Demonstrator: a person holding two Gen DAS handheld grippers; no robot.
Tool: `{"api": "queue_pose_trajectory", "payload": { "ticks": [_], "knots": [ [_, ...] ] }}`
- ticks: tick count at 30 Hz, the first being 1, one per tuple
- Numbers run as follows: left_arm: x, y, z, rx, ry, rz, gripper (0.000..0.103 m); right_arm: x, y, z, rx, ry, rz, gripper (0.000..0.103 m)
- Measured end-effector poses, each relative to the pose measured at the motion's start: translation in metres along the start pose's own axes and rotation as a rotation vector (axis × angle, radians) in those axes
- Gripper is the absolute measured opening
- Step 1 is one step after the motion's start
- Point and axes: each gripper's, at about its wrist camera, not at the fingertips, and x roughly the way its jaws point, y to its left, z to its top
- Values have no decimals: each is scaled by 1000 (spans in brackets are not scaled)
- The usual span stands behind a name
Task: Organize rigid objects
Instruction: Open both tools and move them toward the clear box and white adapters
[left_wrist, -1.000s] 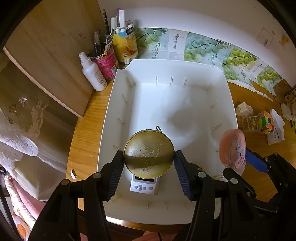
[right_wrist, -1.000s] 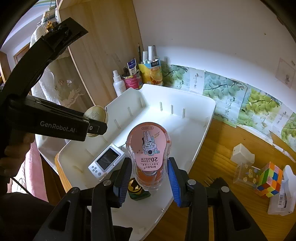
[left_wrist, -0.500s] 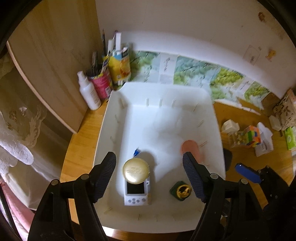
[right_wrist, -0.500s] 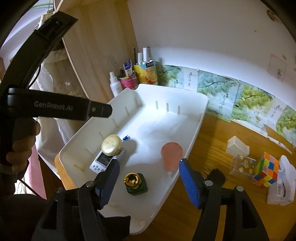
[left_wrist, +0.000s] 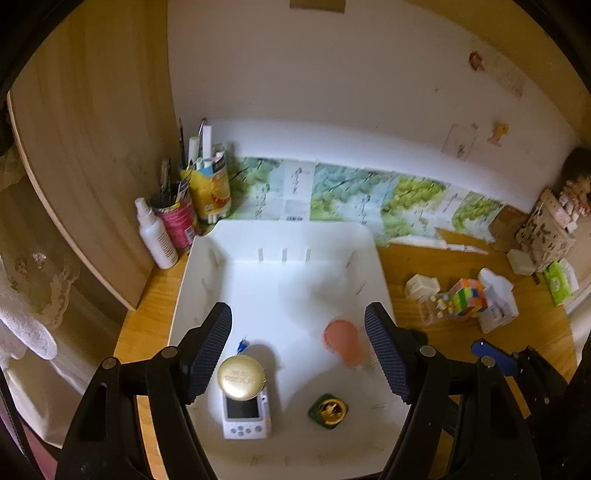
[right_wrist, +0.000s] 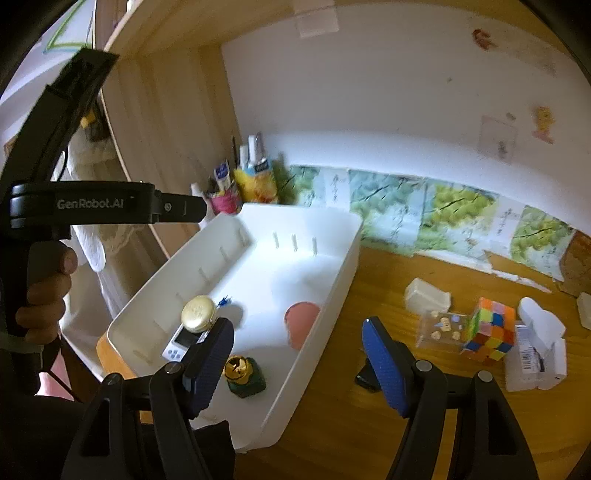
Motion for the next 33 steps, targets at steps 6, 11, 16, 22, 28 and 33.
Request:
{"api": "queue_pose_trajectory", "payload": {
  "ticks": [6,11,16,22,28,33],
  "knots": [
    [-13,-3,6,-23,-94,-62,78,-19,-12,-5,45,-70,-44,78],
    [-21,-8,10,-56,-149,-97,78,-35,-27,-9,95,-119,-89,79],
    [-33,-11,11,-122,-232,-145,82,-49,-48,-14,138,-146,-127,79],
    [-42,-29,16,-132,-271,-124,83,-68,-82,-19,179,-160,-161,80],
    [-37,-53,17,-129,-231,-66,83,-82,-117,-21,216,-162,-178,80],
    [-33,-79,15,-112,-212,-25,83,-94,-147,-21,235,-155,-193,80]
  ]
}}
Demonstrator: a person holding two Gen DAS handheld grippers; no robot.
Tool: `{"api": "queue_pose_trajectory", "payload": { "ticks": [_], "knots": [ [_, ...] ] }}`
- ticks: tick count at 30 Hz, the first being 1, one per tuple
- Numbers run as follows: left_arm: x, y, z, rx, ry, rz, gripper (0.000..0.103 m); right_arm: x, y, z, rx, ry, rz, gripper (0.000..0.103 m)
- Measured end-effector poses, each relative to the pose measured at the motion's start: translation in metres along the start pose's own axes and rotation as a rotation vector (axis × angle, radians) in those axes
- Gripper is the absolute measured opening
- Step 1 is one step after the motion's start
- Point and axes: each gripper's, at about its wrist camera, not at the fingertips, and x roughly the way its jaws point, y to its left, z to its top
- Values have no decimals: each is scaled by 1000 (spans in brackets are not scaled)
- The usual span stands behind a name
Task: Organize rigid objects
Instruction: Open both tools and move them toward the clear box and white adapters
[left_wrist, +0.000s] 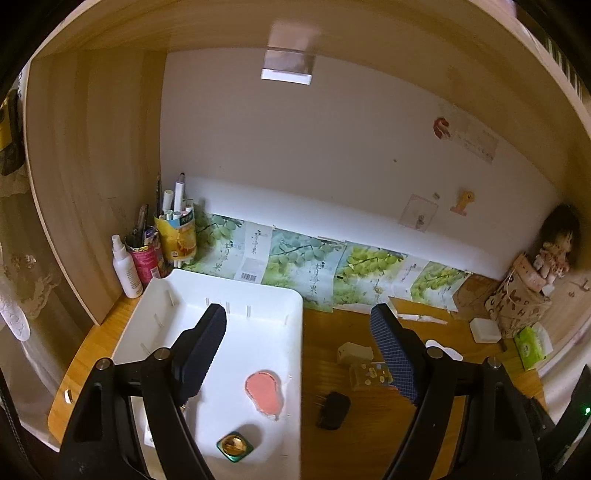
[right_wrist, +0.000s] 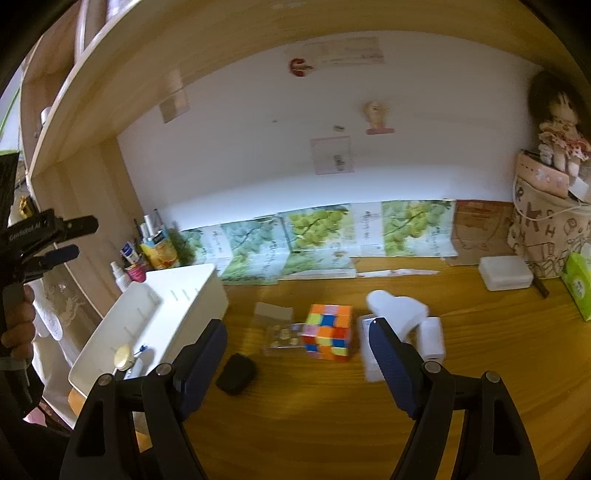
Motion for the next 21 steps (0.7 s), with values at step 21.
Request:
{"api": "queue_pose_trajectory", "payload": {
  "ticks": [21],
  "knots": [
    [39,-120,-30,117,135,-45,83,2,-114,9,71,95,-15,80]
  ]
}}
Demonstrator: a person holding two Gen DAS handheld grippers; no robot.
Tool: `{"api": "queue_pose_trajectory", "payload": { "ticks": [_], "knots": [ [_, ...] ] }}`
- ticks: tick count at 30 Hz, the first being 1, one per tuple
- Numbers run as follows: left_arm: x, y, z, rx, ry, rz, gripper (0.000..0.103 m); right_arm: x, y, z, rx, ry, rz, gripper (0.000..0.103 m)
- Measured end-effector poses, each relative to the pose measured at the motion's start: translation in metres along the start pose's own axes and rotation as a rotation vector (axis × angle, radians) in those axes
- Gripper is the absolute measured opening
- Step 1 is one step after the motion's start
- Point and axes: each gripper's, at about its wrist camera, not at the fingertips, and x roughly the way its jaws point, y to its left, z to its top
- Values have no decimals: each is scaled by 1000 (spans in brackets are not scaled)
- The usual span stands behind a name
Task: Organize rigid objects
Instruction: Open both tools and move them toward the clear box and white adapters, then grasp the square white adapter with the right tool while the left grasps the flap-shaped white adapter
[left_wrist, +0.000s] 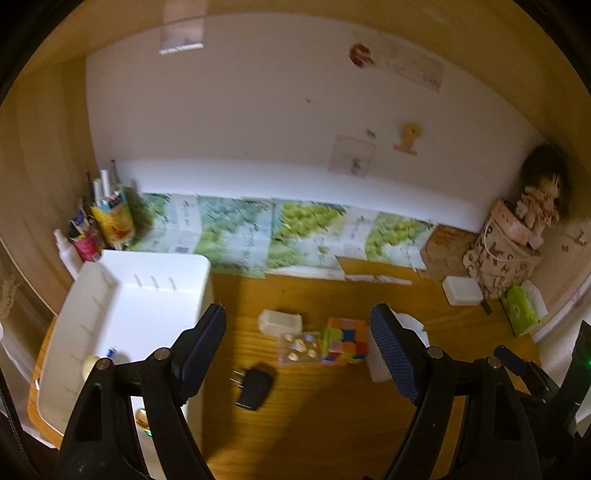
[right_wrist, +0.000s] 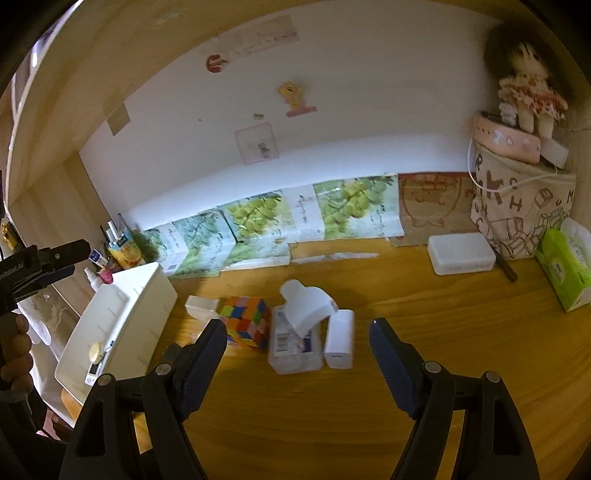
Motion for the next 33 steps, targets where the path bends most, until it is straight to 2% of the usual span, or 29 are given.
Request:
{"api": "queue_pose_trajectory", "payload": {
  "ticks": [18,25,31,33],
  "knots": [
    [87,-95,-4,77,234,-27,83,55,-54,0,-15,169,74,80],
    [132,-116,2,48,393,-32,83,77,-54,-1,-30,200,118,80],
    [162,-126,5,12,483,-14,83,98,-50,-5,-53,233,146,80],
    [171,-125,6,-27,516,-16,83,104,-50,-7,-54,242,155,80]
  ]
}}
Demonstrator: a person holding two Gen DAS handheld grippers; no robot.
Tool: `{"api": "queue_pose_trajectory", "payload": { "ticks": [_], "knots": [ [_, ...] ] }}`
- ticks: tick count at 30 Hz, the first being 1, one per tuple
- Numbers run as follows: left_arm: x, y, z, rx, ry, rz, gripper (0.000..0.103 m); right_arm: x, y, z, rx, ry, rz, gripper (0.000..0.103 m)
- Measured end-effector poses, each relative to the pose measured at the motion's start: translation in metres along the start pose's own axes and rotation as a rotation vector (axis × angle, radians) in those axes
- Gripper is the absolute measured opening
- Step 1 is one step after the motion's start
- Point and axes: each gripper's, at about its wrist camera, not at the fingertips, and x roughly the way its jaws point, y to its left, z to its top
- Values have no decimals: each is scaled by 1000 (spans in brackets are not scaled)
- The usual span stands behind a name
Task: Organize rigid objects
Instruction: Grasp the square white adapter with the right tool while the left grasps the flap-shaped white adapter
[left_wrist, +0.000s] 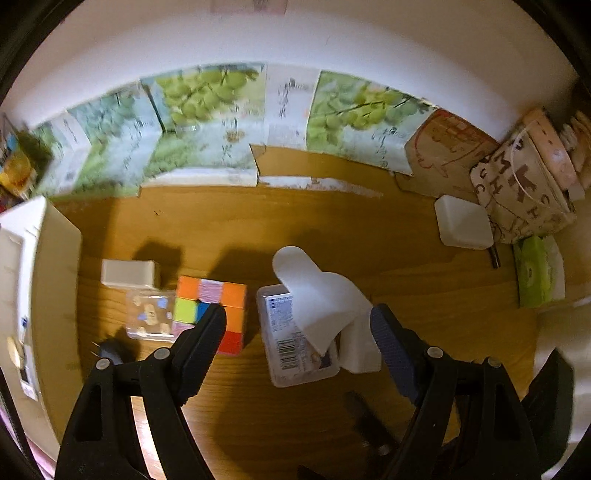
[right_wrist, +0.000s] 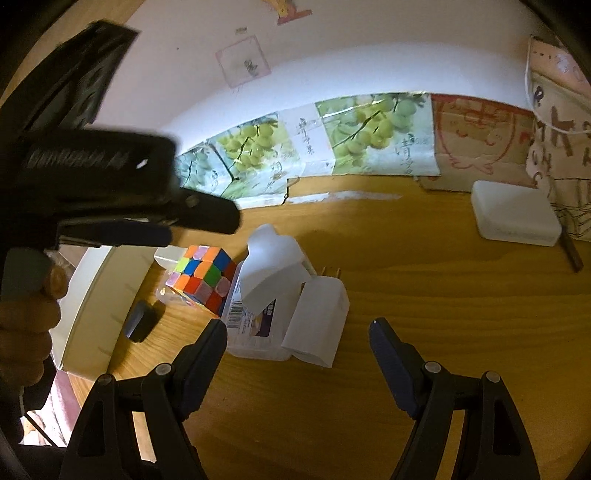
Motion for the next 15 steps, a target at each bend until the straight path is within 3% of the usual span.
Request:
{"api": "queue_pose_trajectory", "payload": {
  "ticks": [15],
  "knots": [
    [56,4,20,-204,205,-36,83,30,-6,0,18,43,20,79]
  ]
}}
